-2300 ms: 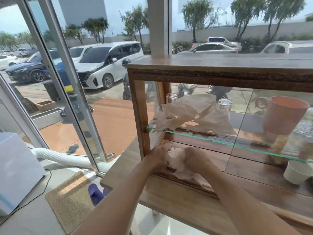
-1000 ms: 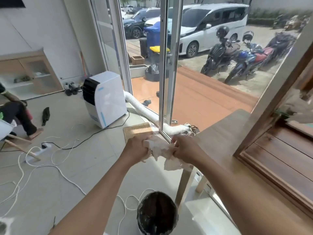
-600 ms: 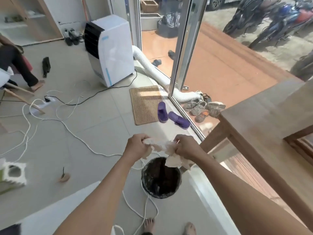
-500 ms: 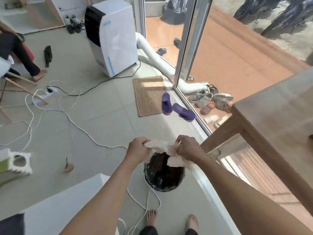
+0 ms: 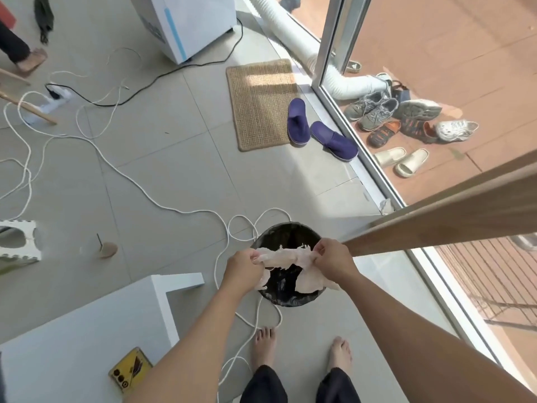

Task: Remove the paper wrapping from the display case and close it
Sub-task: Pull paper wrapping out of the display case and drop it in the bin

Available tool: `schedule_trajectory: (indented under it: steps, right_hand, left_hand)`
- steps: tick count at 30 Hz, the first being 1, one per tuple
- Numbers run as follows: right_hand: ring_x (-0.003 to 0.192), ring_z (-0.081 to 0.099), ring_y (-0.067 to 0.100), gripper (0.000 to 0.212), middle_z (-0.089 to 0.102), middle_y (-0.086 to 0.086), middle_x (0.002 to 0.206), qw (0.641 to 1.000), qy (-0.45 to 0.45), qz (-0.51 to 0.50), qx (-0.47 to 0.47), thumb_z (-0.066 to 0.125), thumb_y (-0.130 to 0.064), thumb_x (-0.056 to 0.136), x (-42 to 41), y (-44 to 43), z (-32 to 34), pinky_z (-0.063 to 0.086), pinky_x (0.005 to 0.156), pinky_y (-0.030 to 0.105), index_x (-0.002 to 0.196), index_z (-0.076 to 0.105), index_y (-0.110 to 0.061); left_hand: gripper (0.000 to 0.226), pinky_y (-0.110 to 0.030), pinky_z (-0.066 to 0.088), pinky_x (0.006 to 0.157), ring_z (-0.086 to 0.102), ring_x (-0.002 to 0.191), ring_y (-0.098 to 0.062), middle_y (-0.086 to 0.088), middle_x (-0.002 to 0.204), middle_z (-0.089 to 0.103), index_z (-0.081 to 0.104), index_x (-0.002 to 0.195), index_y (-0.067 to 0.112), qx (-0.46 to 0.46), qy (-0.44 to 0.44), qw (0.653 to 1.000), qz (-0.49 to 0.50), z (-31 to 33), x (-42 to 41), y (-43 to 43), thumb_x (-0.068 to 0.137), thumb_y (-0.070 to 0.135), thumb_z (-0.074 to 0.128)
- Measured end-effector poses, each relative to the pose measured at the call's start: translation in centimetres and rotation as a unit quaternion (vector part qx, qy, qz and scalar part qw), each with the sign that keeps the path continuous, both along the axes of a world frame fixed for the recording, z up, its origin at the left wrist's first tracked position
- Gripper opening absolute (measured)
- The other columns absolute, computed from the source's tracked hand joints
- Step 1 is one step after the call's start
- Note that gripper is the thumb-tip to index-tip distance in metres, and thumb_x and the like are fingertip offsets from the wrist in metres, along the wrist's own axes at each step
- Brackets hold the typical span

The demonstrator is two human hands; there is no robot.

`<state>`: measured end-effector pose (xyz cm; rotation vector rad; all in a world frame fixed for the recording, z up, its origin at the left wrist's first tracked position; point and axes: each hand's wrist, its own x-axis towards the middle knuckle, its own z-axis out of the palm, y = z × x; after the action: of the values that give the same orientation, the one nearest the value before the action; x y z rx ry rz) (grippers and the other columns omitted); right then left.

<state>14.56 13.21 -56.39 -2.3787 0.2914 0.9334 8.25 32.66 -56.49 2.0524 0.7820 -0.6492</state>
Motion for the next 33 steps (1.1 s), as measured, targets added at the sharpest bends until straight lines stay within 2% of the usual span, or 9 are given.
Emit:
schedule_trajectory:
  steps: [4,8,14,19,22,25,27,30,33]
  right_hand:
    - [0.093,0.061,0.028,0.024,0.066,0.009,0.106,0.999,0.022,-0.025,-0.011,0.048,-0.004,0.082,0.5,-0.3,-3.9,0.049,0.074,0.033,0.096,0.066,-0.012]
    - [0.094,0.061,0.028,0.023,0.065,0.007,0.102,0.997,0.045,-0.064,-0.017,0.048,-0.003,0.082,0.8,-0.5,-7.2,0.052,0.079,0.037,0.093,0.066,-0.012]
    - [0.092,0.056,0.025,0.01,0.062,0.005,0.095,0.988,0.078,-0.132,0.012,0.054,-0.008,0.087,0.6,-0.5,-11.0,0.041,0.073,0.031,0.085,0.061,-0.015]
    - [0.089,0.063,0.032,0.017,0.062,0.011,0.095,0.954,0.113,-0.273,0.052,0.053,-0.002,0.082,0.7,-0.1,-13.2,0.06,0.078,0.046,0.076,0.059,-0.016]
    - [0.077,0.064,0.033,0.021,0.056,0.013,0.089,0.921,0.154,-0.348,0.084,0.052,0.006,0.087,0.8,-0.1,-14.0,0.061,0.074,0.054,0.075,0.056,-0.011]
    - [0.096,0.064,0.039,0.009,0.057,0.016,0.109,0.895,0.178,-0.389,0.127,0.055,0.001,0.091,1.0,0.1,-14.2,0.06,0.065,0.048,0.09,0.056,-0.007]
    - [0.109,0.063,0.044,0.015,0.056,0.022,0.126,0.884,0.208,-0.39,0.155,0.053,-0.007,0.095,1.1,0.3,-14.1,0.059,0.078,0.055,0.109,0.056,-0.007]
    - [0.133,0.045,0.044,0.018,0.044,0.023,0.141,0.892,0.231,-0.351,0.168,0.042,-0.012,0.099,1.1,0.5,-13.8,0.034,0.109,0.064,0.113,0.053,-0.011]
    - [0.131,0.047,0.034,0.033,0.052,0.012,0.136,0.922,0.204,-0.297,0.14,0.045,-0.018,0.094,0.8,0.6,-13.4,0.038,0.106,0.053,0.126,0.051,-0.018]
  left_hand:
    - [0.023,-0.024,0.04,0.073,0.059,0.089,-0.025,-0.006,0.092,0.068,0.072,0.094,0.015,0.001,0.028,1.0,0.004,-4.0,0.6,0.1,0.085,0.014,0.051]
    - [0.025,-0.025,0.041,0.074,0.063,0.097,-0.028,-0.009,0.103,0.071,0.071,0.101,0.013,-0.003,0.06,0.998,0.026,-7.6,1.0,0.0,0.085,0.015,0.052]
    - [0.018,-0.026,0.04,0.07,0.059,0.088,-0.028,-0.006,0.087,0.065,0.067,0.084,0.011,-0.016,0.082,0.996,0.005,-11.0,1.4,-1.2,0.086,0.01,0.05]
    - [0.023,-0.029,0.032,0.055,0.044,0.069,-0.024,0.0,0.065,0.047,0.049,0.065,0.013,-0.045,0.103,0.993,-0.034,-12.8,2.2,-2.5,0.087,0.009,0.045]
    - [0.022,-0.029,0.039,0.065,0.055,0.08,-0.028,-0.006,0.083,0.062,0.066,0.087,0.007,-0.074,0.12,0.989,-0.045,-13.8,2.5,-3.2,0.091,0.014,0.045]
    - [0.029,-0.033,0.047,0.083,0.06,0.105,-0.028,-0.007,0.111,0.067,0.064,0.113,0.021,-0.103,0.129,0.985,-0.048,-14.5,2.7,-3.7,0.091,0.017,0.046]
    - [0.047,-0.031,0.045,0.09,0.056,0.112,-0.026,-0.005,0.124,0.06,0.049,0.138,0.027,-0.12,0.138,0.982,-0.053,-14.8,2.7,-3.9,0.092,0.016,0.045]
    - [0.065,-0.041,0.048,0.103,0.052,0.125,-0.031,-0.003,0.149,0.047,0.024,0.152,0.032,-0.146,0.153,0.977,-0.033,-15.0,2.6,-3.9,0.093,0.019,0.046]
    - [0.06,-0.04,0.045,0.103,0.05,0.129,-0.034,-0.013,0.146,0.049,0.031,0.151,0.027,-0.112,0.133,0.982,-0.073,-14.5,2.4,-3.7,0.094,0.022,0.049]
